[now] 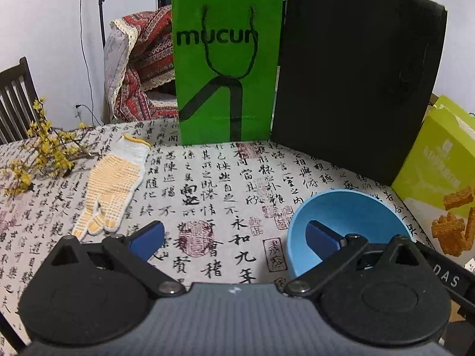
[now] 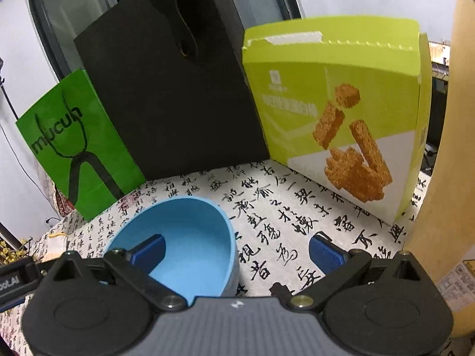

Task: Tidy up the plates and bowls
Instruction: 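Lower both open grippers around the rim of the blue bowl, then close both grippers on the blue bowl rim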

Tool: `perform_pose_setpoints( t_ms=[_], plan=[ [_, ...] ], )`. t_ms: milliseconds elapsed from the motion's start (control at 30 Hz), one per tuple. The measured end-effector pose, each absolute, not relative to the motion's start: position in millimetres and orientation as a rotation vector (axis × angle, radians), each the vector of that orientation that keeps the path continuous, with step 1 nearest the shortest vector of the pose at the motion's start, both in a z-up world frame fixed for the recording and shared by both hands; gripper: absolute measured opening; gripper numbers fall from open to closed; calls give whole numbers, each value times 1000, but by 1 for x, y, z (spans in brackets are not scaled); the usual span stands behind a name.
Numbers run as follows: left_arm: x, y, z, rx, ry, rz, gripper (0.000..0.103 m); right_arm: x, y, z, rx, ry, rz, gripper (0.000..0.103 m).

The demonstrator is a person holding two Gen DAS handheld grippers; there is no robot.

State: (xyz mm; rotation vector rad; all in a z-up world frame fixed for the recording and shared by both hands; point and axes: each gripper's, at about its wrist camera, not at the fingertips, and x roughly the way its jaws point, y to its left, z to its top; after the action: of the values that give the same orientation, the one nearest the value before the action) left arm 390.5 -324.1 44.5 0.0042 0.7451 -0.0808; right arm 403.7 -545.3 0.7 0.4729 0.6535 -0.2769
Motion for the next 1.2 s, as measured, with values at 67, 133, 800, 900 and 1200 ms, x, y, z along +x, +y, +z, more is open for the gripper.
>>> perform_pose_setpoints(
  t_ms=[67,133,800,900,1200],
  plan=[
    [394,-329,39,5,758,-73,103,404,-546,-1,473,653,-281,103],
    [397,-333,35,12,762,-64,103,405,-546,-3,470,655,-289,103],
    [412,-347,3,47,816,-3,103,419,-538,-16,437,713,-256,81],
    [413,-348,2,49,817,-1,103,420,-536,-16,428,717,-253,79],
    [413,-348,1,44,824,-8,91,422,-535,-19,435,734,-235,56]
  ],
)
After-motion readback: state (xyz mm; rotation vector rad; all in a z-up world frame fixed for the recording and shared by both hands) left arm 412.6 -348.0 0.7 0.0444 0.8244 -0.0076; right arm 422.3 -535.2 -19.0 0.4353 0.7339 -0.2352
